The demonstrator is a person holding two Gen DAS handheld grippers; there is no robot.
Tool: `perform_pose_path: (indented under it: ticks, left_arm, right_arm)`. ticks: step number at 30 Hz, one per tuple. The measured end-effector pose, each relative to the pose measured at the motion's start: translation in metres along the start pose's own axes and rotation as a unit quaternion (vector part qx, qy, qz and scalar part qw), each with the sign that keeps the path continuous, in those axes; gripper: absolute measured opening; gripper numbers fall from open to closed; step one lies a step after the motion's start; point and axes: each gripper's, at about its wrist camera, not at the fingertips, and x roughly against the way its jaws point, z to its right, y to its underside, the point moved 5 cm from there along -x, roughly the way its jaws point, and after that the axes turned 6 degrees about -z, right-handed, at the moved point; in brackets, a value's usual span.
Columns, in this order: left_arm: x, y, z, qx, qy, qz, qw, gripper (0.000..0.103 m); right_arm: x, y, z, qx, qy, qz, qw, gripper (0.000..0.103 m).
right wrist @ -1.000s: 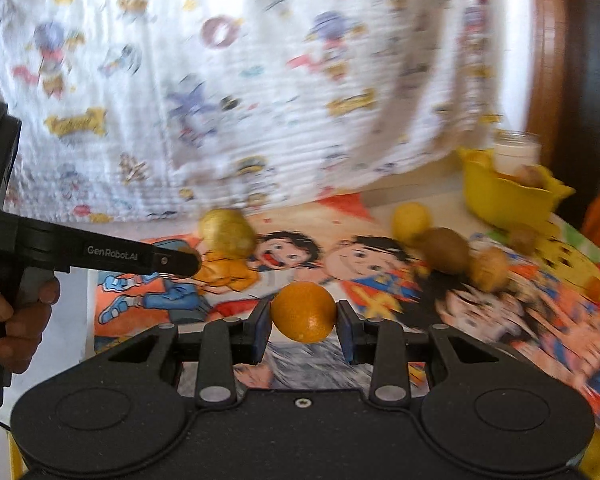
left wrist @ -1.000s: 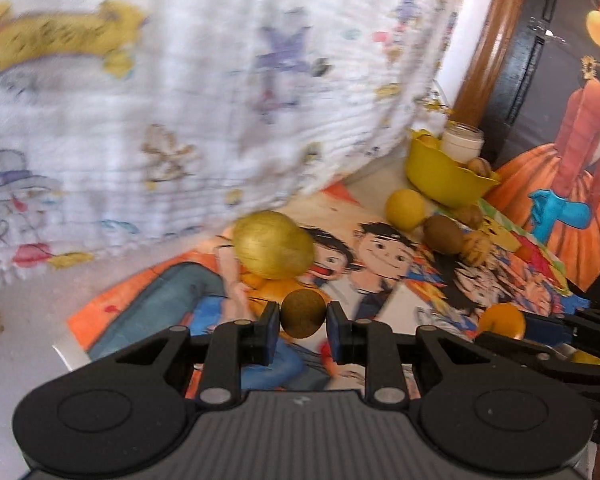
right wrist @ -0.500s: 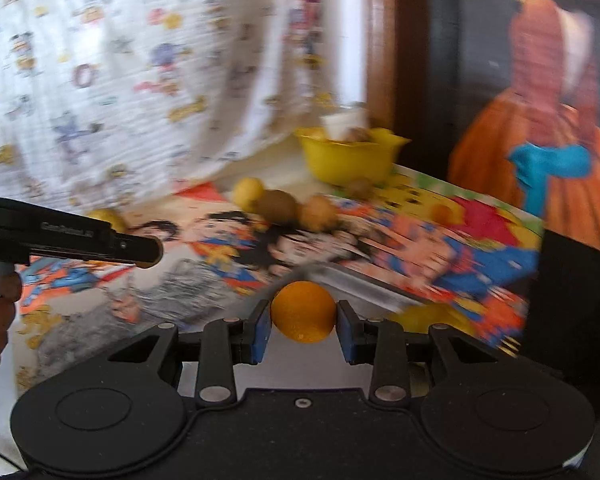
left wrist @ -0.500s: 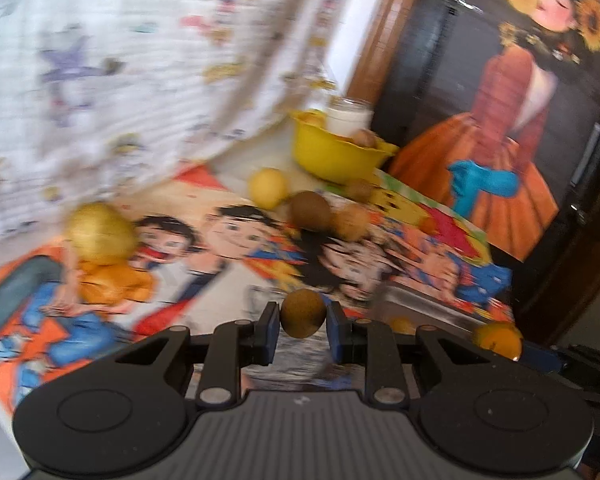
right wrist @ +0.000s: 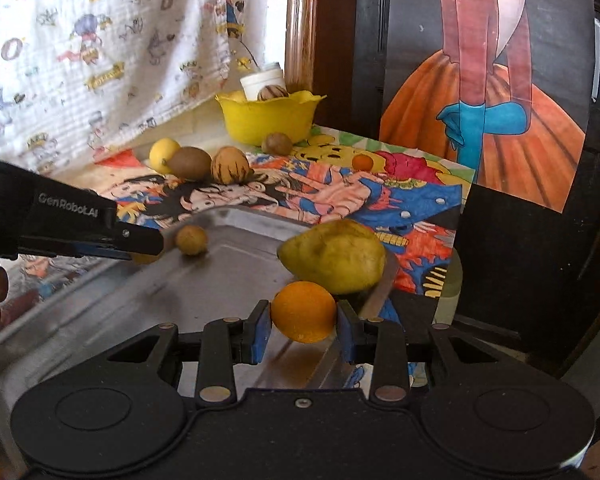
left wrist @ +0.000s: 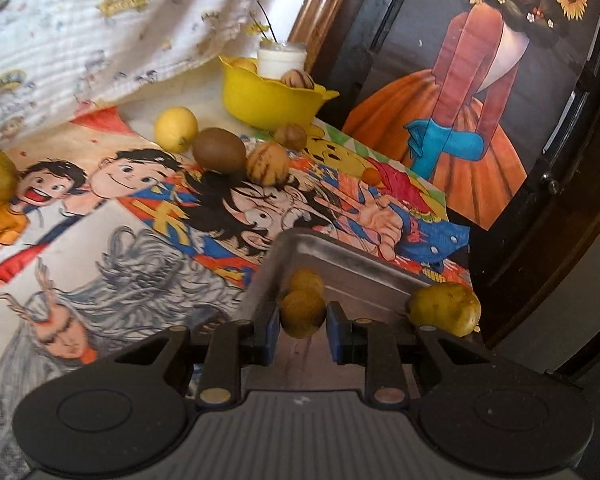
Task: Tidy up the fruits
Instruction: 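Carry the small brown fruit in the left gripper to the tray while the right carries the mandarin, then open the left gripper over the tray while the right gripper releases the mandarin beside the pear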
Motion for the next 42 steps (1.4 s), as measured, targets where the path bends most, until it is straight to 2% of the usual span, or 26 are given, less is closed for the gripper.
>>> perform_pose_path:
  ticks: [11, 19, 25, 29, 32, 34, 38, 40, 42]
  left_arm:
    - [-0.022, -0.001, 0.013, -0.017, -0.015, -0.012, 0.9997, 0.027]
    - [-0.026, 0.002, 0.007, 0.0, -0.016, -0.017, 0.9997, 0.028]
    - [-0.02, 0.002, 0.006, 0.007, -0.018, -0.014, 0.9997, 0.029]
    - [-0.009, 0.002, 0.007, 0.008, -0.015, -0.007, 0.9998, 0.032]
    - [0.004, 0.003, 0.007, 0.008, -0.018, 0.003, 0.9998, 0.043]
    - [0.014, 0.003, 0.005, 0.011, -0.023, 0.014, 0.9996, 0.067]
    - [0.038, 0.004, 0.001, 0.01, -0.032, 0.038, 0.9987, 0.078]
    - [0.05, 0.005, -0.002, 0.013, -0.037, 0.05, 0.998, 0.087]
    - [0.062, 0.006, -0.005, 0.015, -0.038, 0.061, 0.9973, 0.091]
  right_arm:
    - [-0.013, -0.003, 0.0, 0.019, 0.004, 0.001, 1.0, 0.037]
    - [-0.014, -0.007, 0.001, 0.026, 0.003, 0.005, 1.0, 0.038]
    - [0.001, -0.008, -0.001, 0.024, -0.001, 0.018, 1.0, 0.045]
    - [0.017, -0.009, -0.003, 0.021, -0.004, 0.031, 0.999, 0.056]
    - [0.03, -0.009, -0.004, 0.019, -0.004, 0.041, 0.999, 0.065]
    - [0.04, -0.01, -0.005, 0.017, -0.003, 0.048, 0.999, 0.071]
    - [0.058, -0.01, -0.01, 0.014, -0.007, 0.062, 0.998, 0.083]
    - [0.068, -0.009, -0.013, 0.014, -0.009, 0.069, 0.997, 0.088]
    - [0.076, -0.009, -0.016, 0.015, -0.013, 0.074, 0.997, 0.097]
